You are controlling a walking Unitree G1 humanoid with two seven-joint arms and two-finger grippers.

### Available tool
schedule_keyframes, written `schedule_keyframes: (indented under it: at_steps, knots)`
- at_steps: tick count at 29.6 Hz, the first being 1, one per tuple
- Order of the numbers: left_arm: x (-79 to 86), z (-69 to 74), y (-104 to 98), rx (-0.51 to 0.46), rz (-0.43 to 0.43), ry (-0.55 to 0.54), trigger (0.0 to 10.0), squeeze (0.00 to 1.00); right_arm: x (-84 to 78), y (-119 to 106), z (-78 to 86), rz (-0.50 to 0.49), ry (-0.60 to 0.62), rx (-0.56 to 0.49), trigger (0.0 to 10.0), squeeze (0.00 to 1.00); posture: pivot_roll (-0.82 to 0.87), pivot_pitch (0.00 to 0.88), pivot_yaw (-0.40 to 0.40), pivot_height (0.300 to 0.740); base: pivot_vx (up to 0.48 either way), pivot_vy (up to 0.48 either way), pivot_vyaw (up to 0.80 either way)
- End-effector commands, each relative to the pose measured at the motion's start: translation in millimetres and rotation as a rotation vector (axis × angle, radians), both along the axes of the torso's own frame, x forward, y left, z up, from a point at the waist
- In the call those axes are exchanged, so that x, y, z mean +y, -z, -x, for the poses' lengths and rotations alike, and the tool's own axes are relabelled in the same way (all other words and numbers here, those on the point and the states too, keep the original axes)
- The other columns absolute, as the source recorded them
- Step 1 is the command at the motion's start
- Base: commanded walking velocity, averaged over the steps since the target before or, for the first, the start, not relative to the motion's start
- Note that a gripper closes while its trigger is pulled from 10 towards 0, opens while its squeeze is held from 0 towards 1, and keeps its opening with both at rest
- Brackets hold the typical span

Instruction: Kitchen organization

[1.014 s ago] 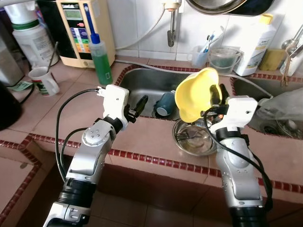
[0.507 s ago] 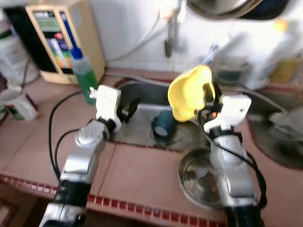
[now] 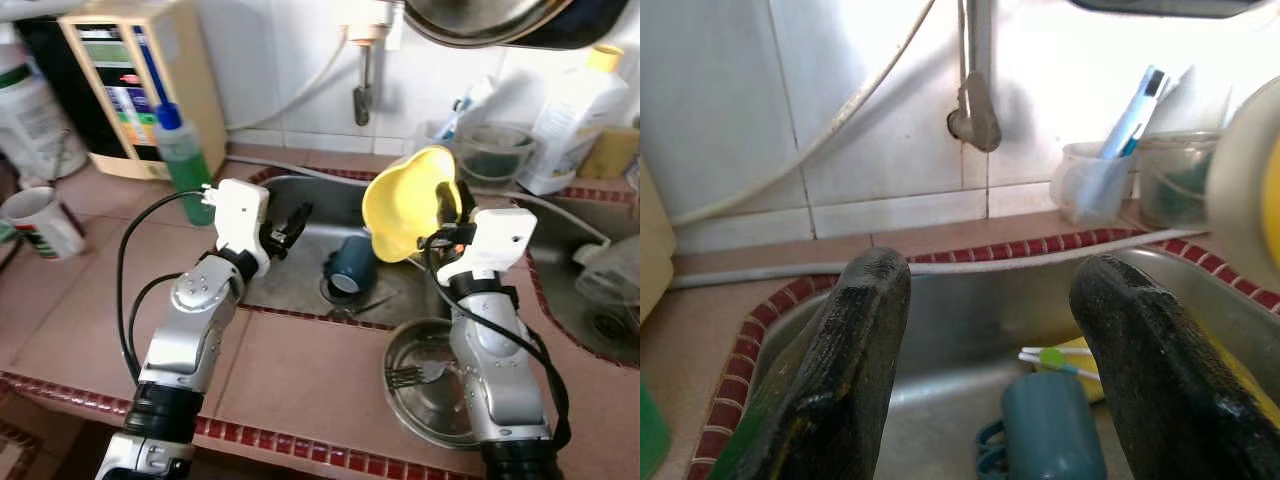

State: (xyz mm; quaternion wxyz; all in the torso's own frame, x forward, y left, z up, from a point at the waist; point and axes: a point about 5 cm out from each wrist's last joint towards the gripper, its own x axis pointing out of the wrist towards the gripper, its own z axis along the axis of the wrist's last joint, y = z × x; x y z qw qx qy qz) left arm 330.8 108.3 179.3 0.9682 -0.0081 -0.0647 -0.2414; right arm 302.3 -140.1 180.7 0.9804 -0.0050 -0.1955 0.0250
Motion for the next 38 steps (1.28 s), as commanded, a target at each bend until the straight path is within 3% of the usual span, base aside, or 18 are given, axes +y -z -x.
schedule_keyframes:
  at_steps: [1, 16, 25, 38]
  knots:
    - [-2.7, 2.0, -1.8, -0.014, -0.021, 0.022, 10.0, 0.00, -4.0, -4.2, -0.9, -0.008, 0.016, -0.013, 10.0, 0.00, -0.11, 0.059, 0.060, 0.740, 0.000, 0.000, 0.00]
    - [-7.9, 6.6, -2.4, -0.027, -0.050, 0.082, 10.0, 0.00, -9.3, -2.4, -4.2, -0.020, 0.034, 0.021, 10.0, 0.00, -0.11, 0.061, 0.061, 0.740, 0.000, 0.000, 0.00]
    - [-7.8, 15.3, 1.7, -0.023, -0.085, 0.149, 10.0, 0.00, -26.0, -2.8, -12.0, -0.036, 0.075, 0.063, 10.0, 0.00, -0.11, 0.063, 0.061, 0.740, 0.000, 0.000, 0.00]
    - [-11.7, 30.9, 4.2, -0.020, -0.127, 0.250, 10.0, 0.00, -39.8, -2.4, -25.2, -0.170, -0.002, 0.176, 10.0, 0.00, -0.10, 0.057, 0.048, 0.740, 0.000, 0.000, 0.00]
